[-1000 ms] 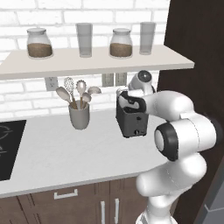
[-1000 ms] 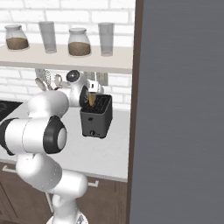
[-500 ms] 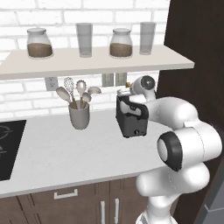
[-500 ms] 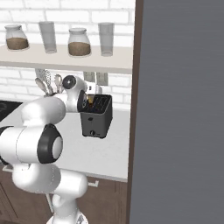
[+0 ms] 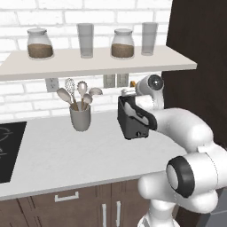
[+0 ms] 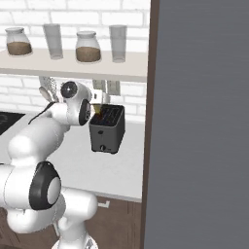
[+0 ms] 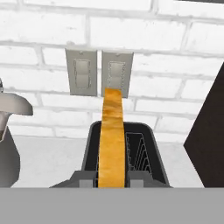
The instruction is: Start the toaster. Once the lever pops up, take the bread to the plate on the dining counter.
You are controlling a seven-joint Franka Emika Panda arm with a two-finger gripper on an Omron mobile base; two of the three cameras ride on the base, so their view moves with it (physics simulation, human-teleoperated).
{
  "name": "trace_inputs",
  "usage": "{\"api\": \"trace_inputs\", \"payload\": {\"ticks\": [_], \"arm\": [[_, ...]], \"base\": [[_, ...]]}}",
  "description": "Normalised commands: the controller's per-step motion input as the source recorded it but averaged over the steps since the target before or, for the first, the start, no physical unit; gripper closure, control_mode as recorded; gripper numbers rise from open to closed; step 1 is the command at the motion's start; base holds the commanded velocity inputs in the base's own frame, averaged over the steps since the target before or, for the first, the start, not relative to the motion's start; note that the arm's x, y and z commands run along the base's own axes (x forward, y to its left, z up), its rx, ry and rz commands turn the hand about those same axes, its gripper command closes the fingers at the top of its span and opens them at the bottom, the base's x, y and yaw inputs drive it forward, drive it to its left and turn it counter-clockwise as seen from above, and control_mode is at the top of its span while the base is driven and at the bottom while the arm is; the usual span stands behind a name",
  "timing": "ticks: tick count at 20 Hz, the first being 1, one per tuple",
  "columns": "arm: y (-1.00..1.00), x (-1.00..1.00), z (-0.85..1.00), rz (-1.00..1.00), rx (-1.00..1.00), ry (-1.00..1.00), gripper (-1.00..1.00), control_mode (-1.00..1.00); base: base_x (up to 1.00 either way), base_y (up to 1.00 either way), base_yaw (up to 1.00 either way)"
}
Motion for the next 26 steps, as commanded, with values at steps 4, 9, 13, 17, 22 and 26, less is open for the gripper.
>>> {"api": "trace_inputs", "payload": {"ticks": [4, 9, 13, 17, 22, 26], "arm": [[0.0, -0.63, 0.14, -0.02, 0.0, 0.0, 1.0, -1.0], [0.0, -0.79, 0.23, -0.03, 0.01, 0.0, 1.0, -1.0], [0.0, -0.8, 0.16, -0.05, 0.04, 0.03, 1.0, -1.0], [0.0, -0.93, 0.17, -0.05, 0.08, 0.07, 1.0, -1.0], [0.0, -0.86, 0.15, -0.04, 0.12, 0.13, 1.0, -1.0], [0.0, -0.79, 0.16, -0.03, 0.11, 0.14, 1.0, -1.0]], "base": [[0.0, 0.0, 0.0], [0.0, 0.0, 0.0], [0.0, 0.0, 0.0], [0.0, 0.0, 0.0], [0.0, 0.0, 0.0], [0.0, 0.0, 0.0]]}}
